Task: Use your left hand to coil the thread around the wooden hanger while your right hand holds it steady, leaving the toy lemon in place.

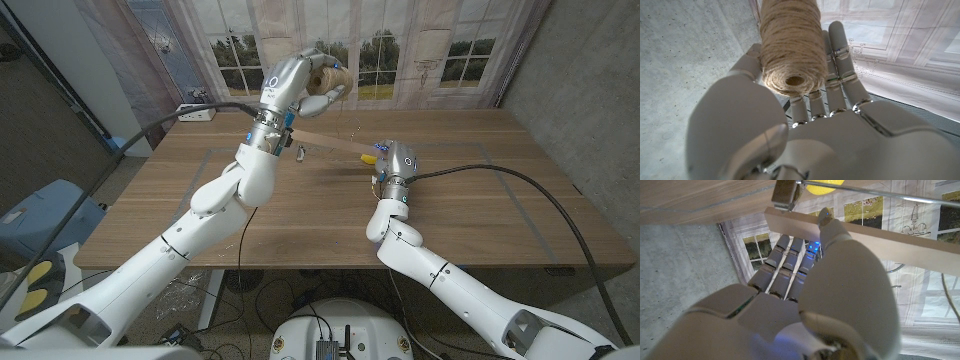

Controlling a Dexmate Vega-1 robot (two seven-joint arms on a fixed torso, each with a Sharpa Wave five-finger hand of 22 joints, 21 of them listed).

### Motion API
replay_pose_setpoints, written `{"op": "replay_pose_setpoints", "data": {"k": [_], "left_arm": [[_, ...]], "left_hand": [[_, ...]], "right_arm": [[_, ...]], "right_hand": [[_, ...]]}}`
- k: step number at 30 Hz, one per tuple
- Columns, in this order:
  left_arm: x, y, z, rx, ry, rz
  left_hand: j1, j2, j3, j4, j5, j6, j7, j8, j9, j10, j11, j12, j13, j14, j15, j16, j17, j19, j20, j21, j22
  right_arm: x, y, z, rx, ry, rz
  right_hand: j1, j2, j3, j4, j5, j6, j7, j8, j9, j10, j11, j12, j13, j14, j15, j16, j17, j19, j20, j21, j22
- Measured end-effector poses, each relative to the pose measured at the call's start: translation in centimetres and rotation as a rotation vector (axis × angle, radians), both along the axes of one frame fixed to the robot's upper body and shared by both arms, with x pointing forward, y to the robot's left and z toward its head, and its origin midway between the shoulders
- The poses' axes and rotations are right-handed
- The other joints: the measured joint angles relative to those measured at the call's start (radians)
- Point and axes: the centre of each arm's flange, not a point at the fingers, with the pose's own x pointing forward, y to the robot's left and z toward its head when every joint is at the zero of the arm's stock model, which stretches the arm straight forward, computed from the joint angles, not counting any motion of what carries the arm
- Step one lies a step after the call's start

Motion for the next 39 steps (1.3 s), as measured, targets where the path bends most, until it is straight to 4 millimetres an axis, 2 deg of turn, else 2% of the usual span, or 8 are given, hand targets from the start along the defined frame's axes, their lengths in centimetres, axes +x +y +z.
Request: {"op": "replay_pose_setpoints", "data": {"k": [11,26,39], "left_arm": [[-0.3,-0.2,-1.7,0.007,0.071,-0.079],[0.6,0.7,-4.0,-0.02,0.268,-0.213],[1.3,1.5,-6.0,-0.054,0.415,-0.285]], "left_hand": [[-0.001,0.001,0.0,0.0,0.0,0.004,0.004,-0.008,-0.001,0.0,0.0,-0.004,0.001,0.0,0.0,-0.006,0.005,0.0,0.0,0.014,-0.013],[-0.002,0.002,0.003,-0.003,-0.001,0.004,0.004,-0.015,0.005,0.007,0.001,-0.012,0.001,0.004,0.004,-0.015,0.02,0.0,0.0,0.027,-0.026],[-0.002,0.002,0.003,-0.003,-0.002,0.009,0.01,-0.019,0.009,0.007,0.0,-0.013,0.001,0.006,0.005,-0.025,0.048,0.0,0.0,0.038,-0.035]], "right_arm": [[0.0,-0.2,0.7,0.059,-0.049,-0.046],[-0.5,-0.6,2.3,0.134,-0.168,-0.062],[-1.3,-2.4,2.8,0.253,-0.258,-0.105]], "right_hand": [[0.0,0.0,-0.004,0.004,-0.001,0.0,0.0,-0.002,-0.002,0.0,0.0,0.0,0.0,0.013,-0.002,-0.008,0.005,0.004,0.004,0.008,0.0],[0.0,0.0,-0.004,0.004,0.0,0.0,0.0,0.001,-0.002,0.004,-0.004,0.006,0.0,0.027,-0.006,-0.013,0.005,0.004,0.004,0.015,0.0],[0.0,0.0,-0.004,0.004,0.0,0.0,0.0,0.0,-0.001,0.004,-0.003,0.006,0.0,0.029,-0.007,-0.017,0.011,-0.002,0.009,0.015,0.0]]}}
